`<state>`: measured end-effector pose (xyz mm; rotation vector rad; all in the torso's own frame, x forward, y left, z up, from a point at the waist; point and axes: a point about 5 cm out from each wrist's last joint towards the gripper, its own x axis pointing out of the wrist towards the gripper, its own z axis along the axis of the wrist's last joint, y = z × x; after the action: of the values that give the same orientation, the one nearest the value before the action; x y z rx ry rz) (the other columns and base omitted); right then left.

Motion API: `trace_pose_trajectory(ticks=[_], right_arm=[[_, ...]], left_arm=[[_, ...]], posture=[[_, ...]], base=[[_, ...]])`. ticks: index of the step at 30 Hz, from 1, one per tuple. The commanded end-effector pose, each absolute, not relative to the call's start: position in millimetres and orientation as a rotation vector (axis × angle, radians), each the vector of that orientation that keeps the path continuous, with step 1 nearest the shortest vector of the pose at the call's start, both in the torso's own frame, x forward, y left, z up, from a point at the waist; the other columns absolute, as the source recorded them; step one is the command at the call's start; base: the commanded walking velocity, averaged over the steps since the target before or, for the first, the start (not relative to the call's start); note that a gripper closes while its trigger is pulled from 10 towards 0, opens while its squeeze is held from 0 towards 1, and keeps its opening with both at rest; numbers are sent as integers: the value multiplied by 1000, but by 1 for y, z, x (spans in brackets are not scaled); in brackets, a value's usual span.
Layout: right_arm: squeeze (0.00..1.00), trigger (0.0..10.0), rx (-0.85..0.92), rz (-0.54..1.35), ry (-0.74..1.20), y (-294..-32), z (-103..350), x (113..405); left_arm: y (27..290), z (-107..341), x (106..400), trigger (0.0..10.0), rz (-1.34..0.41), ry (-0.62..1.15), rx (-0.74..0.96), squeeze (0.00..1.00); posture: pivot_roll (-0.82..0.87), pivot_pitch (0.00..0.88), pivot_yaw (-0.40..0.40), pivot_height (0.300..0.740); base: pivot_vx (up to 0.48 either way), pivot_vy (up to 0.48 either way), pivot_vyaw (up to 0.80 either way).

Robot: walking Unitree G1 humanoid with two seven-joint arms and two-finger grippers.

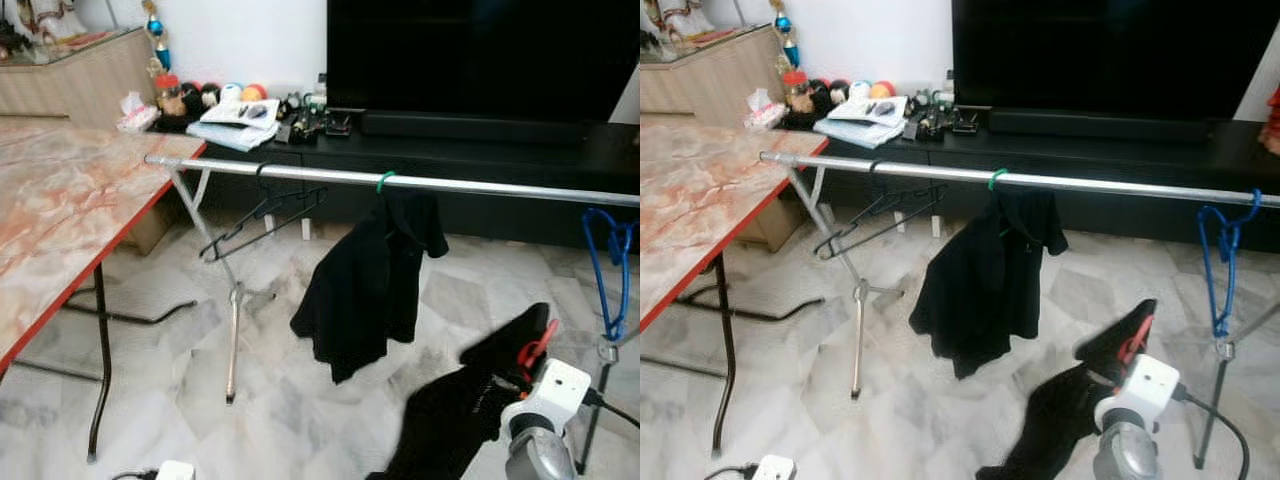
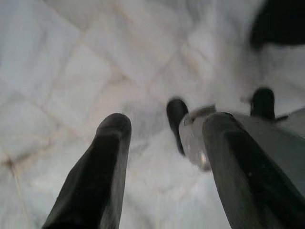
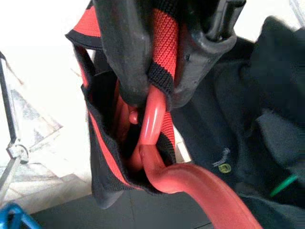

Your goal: Hang hanger

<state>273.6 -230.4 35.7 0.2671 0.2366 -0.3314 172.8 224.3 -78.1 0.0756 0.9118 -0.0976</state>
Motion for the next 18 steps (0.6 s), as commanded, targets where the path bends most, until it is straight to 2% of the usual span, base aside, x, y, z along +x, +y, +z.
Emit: trace_pose_trajectory(ticks=[1,18], right_arm=[[0,10000,257,-326,206,-232,42,277],[0,10000,257,-323,208,-231,42,277]], left_arm=[[226,-81,167,10000,-89,937,72,0],[226,-81,167,10000,-88,938,72,0]], posture=[[21,59,27,740],[21,60,28,740]], base=[[0,0,0],[-14,0,0]])
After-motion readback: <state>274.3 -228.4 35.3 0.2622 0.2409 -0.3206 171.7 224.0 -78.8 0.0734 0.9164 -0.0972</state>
